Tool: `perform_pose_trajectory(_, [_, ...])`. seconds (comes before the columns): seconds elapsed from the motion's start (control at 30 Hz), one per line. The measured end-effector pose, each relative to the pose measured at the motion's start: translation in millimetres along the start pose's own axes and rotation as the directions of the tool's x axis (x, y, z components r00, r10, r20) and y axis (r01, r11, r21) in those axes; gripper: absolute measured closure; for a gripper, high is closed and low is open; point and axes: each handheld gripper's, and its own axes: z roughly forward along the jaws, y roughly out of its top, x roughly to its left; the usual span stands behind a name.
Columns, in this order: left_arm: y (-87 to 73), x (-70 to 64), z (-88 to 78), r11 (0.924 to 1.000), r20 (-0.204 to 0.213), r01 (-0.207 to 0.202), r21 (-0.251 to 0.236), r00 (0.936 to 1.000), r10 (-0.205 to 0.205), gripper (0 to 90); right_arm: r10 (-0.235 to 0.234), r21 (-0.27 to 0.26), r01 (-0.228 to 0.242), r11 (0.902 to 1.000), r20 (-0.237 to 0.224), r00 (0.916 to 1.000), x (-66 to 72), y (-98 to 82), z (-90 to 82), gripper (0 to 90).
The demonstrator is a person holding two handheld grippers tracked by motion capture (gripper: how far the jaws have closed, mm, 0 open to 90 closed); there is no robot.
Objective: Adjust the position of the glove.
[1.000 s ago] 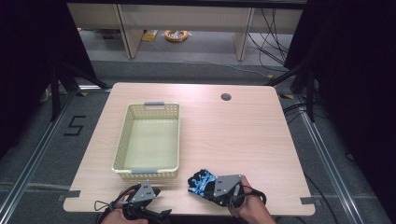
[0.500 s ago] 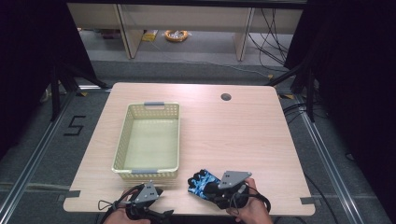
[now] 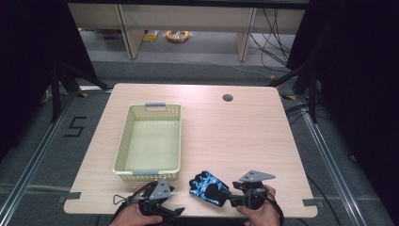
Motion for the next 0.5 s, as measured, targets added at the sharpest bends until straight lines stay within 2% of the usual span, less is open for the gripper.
perform_pose_trajectory(0.03, [1.9,-1.9,2.3,0.9999,0.003,0.014,-0.004,0.9999,-0.014,22.8,0.029,0.008,-0.029,0.9995,-0.016,0.9994,0.6,-0.1,1.4,44.7])
perform_pose_trajectory(0.07, [4.6,-2.0,3.5,1.0000,0.004,-0.006,0.001,1.0000,0.006,22.9,0.019,0.013,-0.019,0.9997,-0.010,0.9998,-0.6,0.3,2.6,44.0])
perform_pose_trajectory(0.1, [7.3,-1.6,5.2,0.9997,0.007,-0.025,0.002,0.9997,0.025,23.0,0.030,0.007,-0.030,0.9995,-0.003,0.9995,-0.7,0.3,3.8,43.6])
perform_pose_trajectory(0.13, [9.3,-3.1,7.3,1.0000,0.008,-0.009,0.000,0.9999,0.009,23.1,0.041,0.011,-0.041,0.9991,-0.001,0.9992,-1.1,0.7,4.6,43.3])
perform_pose_trajectory(0.17, [12.7,-3.5,9.5,0.9998,0.012,-0.020,-0.001,0.9997,0.020,23.2,0.061,0.028,-0.061,0.9978,-0.009,0.9981,-1.3,1.2,5.7,43.0])
perform_pose_trajectory(0.2, [14.9,-2.4,10.5,0.9992,0.007,-0.039,0.005,0.9992,0.039,23.4,0.052,0.004,-0.052,0.9987,-0.012,0.9986,-1.6,1.4,8.1,42.9])
perform_pose_trajectory(0.23, [17.1,-3.5,13.0,0.9998,0.019,-0.020,0.003,0.9996,0.020,23.6,0.057,0.005,-0.057,0.9984,-0.013,0.9983,-1.6,2.1,8.9,42.8])
perform_pose_trajectory(0.27, [20.0,-2.7,15.5,0.9992,0.012,-0.040,0.001,0.9991,0.040,23.7,0.064,0.004,-0.064,0.9979,-0.018,0.9978,-1.2,2.9,9.9,42.6])
perform_pose_trajectory(0.3, [22.1,-3.5,18.0,0.9996,0.010,-0.026,0.005,0.9996,0.026,24.0,0.062,-0.002,-0.062,0.9981,-0.024,0.9978,-1.6,4.1,11.2,42.4])
perform_pose_trajectory(0.33, [24.3,-3.5,20.1,0.9994,0.009,-0.031,0.016,0.9995,0.031,24.4,0.082,0.017,-0.081,0.9965,-0.034,0.9960,-0.5,5.5,10.5,42.4])
perform_pose_trajectory(0.37, [26.4,-4.3,22.6,0.9993,0.020,-0.034,0.016,0.9992,0.034,24.4,0.071,-0.009,-0.071,0.9974,-0.035,0.9969,-0.7,5.9,12.4,42.3])
perform_pose_trajectory(0.4, [28.0,-5.0,25.2,0.9990,0.023,-0.040,0.020,0.9990,0.039,24.5,0.083,0.017,-0.083,0.9964,-0.033,0.9960,1.1,6.8,12.1,42.3])
perform_pose_trajectory(0.43, [29.4,-6.0,27.8,0.9988,0.025,-0.044,0.023,0.9987,0.044,24.4,0.065,0.008,-0.065,0.9979,-0.034,0.9973,0.5,7.1,14.9,42.2])
perform_pose_trajectory(0.47, [31.0,-6.2,29.6,0.9981,0.023,-0.052,0.033,0.9984,0.051,24.5,0.064,0.022,-0.064,0.9977,-0.025,0.9976,0.3,7.9,16.6,42.0])
perform_pose_trajectory(0.5, [32.1,-6.7,31.7,0.9980,0.014,-0.052,0.035,0.9986,0.052,24.6,0.087,0.043,-0.086,0.9953,-0.018,0.9960,0.9,8.7,19.0,41.9])
